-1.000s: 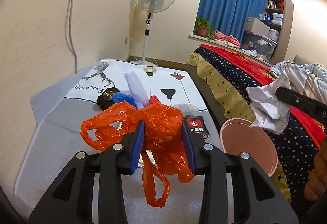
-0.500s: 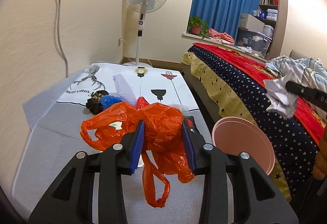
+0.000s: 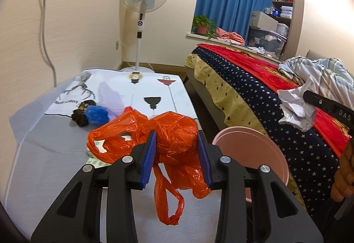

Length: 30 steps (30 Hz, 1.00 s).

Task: Collect trash
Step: 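Carry the orange bag and white paper with both grippers over the pink bin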

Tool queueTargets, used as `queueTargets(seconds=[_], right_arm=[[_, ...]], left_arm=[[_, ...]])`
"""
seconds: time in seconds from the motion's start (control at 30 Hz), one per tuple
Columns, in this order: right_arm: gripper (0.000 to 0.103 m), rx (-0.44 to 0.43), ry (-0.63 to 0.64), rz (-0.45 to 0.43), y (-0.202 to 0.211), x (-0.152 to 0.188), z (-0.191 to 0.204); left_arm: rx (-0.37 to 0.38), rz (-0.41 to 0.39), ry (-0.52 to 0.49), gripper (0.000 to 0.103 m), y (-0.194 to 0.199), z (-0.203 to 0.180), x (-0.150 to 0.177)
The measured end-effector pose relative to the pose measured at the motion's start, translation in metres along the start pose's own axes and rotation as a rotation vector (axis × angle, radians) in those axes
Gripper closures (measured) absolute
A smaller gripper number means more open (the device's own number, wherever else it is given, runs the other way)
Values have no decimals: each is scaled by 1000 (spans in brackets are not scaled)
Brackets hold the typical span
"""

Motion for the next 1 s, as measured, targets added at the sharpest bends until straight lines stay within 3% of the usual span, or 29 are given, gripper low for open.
queueTargets(seconds=[0.5,1.0], right_arm=[[95,64,-123,18,-2,2,-45],[95,131,-142,27,-6,2,-60]], left_arm=[[77,10,-41,67,-24,-62,-9],[114,21,-94,67,-49,-107,-13]])
Point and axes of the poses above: each gripper's, at about its wrist camera, not at the fingertips, and y roughly against the way its jaws point, z to its left, x to its underside, the point moved 4 cm from there along -y, roughly the way its jaws point, and after that the axes turned 11 degrees about z, right-handed, at the moved point
